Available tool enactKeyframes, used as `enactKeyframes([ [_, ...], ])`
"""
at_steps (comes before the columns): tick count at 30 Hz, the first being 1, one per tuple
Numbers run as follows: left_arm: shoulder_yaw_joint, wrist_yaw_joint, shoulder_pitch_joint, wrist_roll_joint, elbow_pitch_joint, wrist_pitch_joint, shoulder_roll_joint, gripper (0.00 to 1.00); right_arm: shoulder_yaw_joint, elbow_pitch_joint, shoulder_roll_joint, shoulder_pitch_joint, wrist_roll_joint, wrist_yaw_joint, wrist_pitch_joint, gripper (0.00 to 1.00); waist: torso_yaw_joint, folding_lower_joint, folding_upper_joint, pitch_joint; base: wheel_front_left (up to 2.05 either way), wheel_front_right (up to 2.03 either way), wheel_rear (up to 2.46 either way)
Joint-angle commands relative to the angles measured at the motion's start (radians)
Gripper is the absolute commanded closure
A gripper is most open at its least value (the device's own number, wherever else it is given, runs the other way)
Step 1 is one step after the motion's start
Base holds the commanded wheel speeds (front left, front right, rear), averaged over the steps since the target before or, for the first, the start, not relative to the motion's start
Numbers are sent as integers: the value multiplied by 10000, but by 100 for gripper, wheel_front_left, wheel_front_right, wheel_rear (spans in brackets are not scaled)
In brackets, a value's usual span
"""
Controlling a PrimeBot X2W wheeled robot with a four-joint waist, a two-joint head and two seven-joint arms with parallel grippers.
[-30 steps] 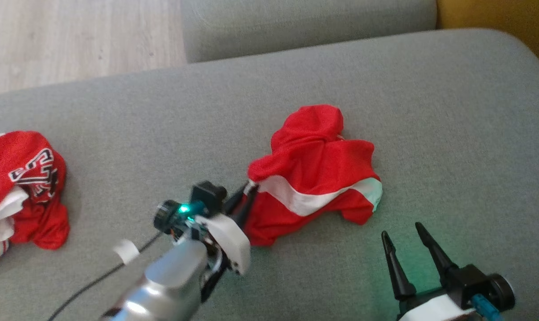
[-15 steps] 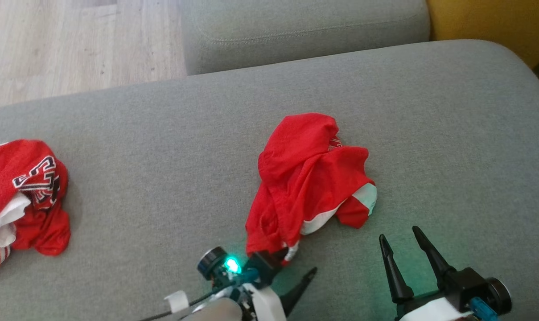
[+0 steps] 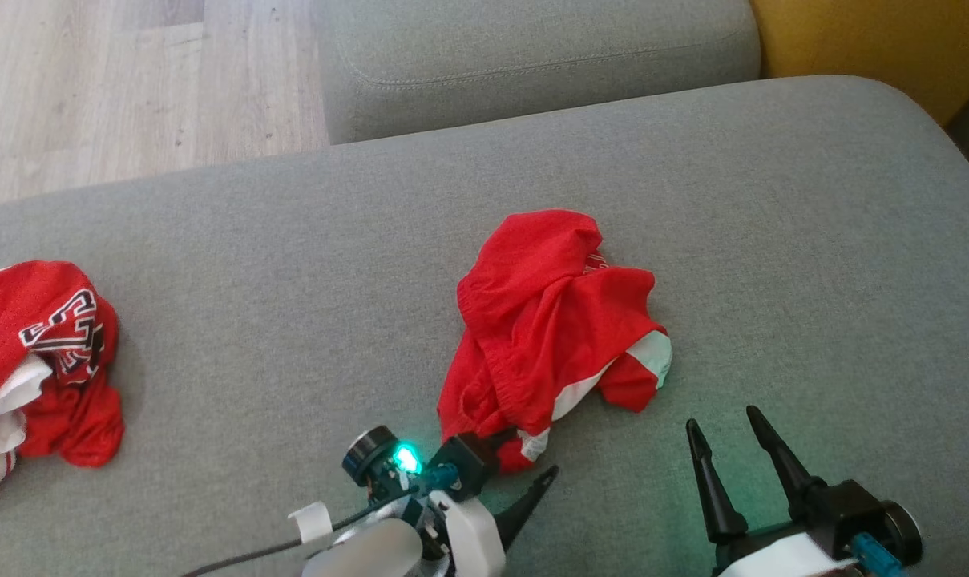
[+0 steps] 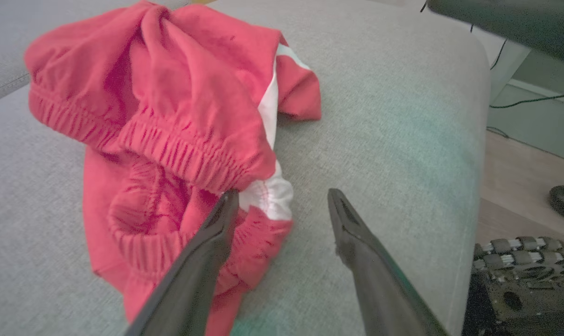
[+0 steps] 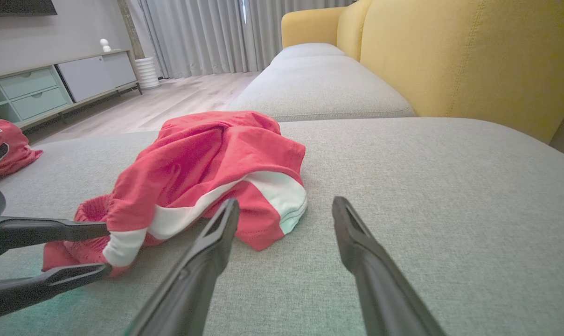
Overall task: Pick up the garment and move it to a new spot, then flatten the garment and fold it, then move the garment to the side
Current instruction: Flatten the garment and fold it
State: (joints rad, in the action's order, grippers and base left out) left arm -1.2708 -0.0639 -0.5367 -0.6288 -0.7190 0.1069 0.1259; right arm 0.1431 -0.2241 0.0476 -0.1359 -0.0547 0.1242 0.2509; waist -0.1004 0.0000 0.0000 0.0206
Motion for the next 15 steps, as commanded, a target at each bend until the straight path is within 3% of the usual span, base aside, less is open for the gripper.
enactKeyframes([
  [1,348,143,-221,-91,481,27,201,0,223,292,27,167,-114,65,109,0,26,0,0,-24,0,0,0],
  [12,534,705,-542,5,1292,-64,624,0,220,307,27,205,-34,65,109,0,161,0,0,94,0,0,0],
  [15,535,307,-642,-228,1388,-244,608,0,245,300,27,240,9,65,109,0,221,0,0,193,0,0,0],
])
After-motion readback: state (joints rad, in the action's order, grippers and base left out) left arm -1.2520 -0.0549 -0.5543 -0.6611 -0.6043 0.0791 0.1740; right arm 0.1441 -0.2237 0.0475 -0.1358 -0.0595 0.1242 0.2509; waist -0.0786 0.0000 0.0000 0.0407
